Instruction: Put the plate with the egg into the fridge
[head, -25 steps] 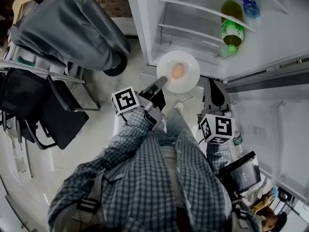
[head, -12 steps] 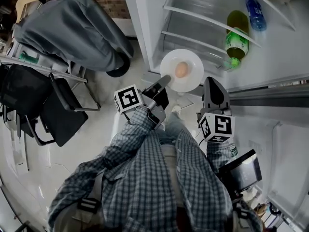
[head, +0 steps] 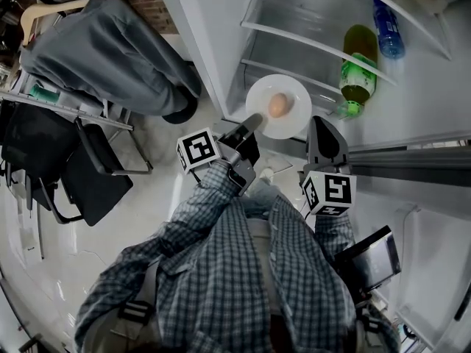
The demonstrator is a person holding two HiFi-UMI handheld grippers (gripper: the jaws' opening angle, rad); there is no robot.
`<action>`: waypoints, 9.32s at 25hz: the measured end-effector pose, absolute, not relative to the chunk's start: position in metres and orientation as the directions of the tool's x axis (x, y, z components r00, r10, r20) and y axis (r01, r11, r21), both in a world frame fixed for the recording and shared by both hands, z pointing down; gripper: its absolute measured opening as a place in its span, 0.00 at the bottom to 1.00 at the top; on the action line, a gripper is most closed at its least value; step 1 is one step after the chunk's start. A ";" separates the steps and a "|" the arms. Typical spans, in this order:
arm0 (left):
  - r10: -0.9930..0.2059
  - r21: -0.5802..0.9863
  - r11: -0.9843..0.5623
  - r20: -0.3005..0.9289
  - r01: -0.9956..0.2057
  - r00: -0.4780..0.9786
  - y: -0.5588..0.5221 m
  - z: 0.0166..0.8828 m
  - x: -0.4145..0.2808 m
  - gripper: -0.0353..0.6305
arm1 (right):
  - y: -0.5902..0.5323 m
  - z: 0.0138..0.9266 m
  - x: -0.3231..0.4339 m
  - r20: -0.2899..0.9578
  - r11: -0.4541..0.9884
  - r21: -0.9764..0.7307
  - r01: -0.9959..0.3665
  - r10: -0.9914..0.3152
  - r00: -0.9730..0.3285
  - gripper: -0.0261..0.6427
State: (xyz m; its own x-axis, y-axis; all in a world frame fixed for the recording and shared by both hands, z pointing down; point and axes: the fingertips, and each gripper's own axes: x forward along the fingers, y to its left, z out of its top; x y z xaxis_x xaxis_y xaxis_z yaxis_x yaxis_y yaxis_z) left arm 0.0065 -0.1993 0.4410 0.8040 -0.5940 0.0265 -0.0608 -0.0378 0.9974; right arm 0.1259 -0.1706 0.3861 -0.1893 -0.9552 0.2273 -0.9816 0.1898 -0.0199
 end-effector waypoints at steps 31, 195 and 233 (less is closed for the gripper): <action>-0.632 0.993 0.011 0.098 -0.117 0.769 -0.248 0.467 0.045 0.08 | -0.195 0.388 0.153 0.245 0.233 0.021 -0.972 -0.944 -0.221 0.05; -0.580 0.968 0.201 0.241 -0.150 0.778 -0.313 0.503 0.106 0.09 | -0.301 0.508 0.128 0.556 0.555 0.793 -0.252 -0.828 -0.076 0.07; -0.577 0.968 0.022 0.215 -0.248 0.788 -0.312 0.490 0.103 0.08 | -0.272 0.483 0.118 0.563 0.590 0.422 -0.689 -0.766 -0.310 0.09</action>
